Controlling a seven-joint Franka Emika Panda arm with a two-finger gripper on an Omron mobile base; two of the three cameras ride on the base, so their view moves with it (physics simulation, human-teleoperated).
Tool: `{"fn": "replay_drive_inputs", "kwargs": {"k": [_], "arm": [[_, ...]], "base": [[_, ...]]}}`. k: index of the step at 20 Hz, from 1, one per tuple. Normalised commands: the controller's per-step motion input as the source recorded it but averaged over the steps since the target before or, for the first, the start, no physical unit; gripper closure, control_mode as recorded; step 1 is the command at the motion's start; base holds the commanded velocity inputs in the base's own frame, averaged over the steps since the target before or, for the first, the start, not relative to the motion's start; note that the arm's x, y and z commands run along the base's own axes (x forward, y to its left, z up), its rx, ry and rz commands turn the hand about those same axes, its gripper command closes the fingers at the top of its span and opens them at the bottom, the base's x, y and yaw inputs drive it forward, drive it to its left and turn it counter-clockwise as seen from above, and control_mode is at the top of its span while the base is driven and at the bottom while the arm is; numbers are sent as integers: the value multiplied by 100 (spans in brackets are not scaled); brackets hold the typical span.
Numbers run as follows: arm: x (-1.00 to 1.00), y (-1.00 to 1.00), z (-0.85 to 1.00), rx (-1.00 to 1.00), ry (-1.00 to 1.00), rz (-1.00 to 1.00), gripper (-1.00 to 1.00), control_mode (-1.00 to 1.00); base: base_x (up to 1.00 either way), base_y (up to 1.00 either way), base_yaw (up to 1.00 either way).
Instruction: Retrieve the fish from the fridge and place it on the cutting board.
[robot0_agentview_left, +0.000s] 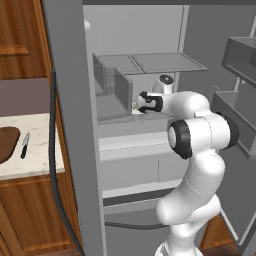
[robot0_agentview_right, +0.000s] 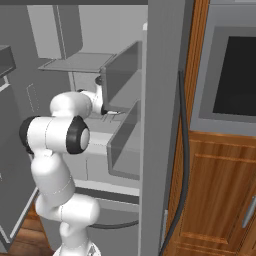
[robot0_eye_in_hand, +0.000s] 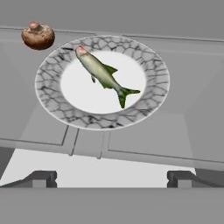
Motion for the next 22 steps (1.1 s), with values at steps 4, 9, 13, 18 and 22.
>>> {"fn": "replay_drive_inputs", "kwargs": {"k": [4,9,13,18,22], "arm": [[33,0,-5,0,0,2,-100,-100],[40,0,-6,0,0,5,-100,-100],[38,0,-6,0,0,5,-100,-100],[27,0,-14,0,0,3,-100,-100],[33,0,-13,0,-1,0,-100,-100]], "base": [[0,0,0],[0,0,0],[0,0,0],[0,0,0],[0,0,0]]}}
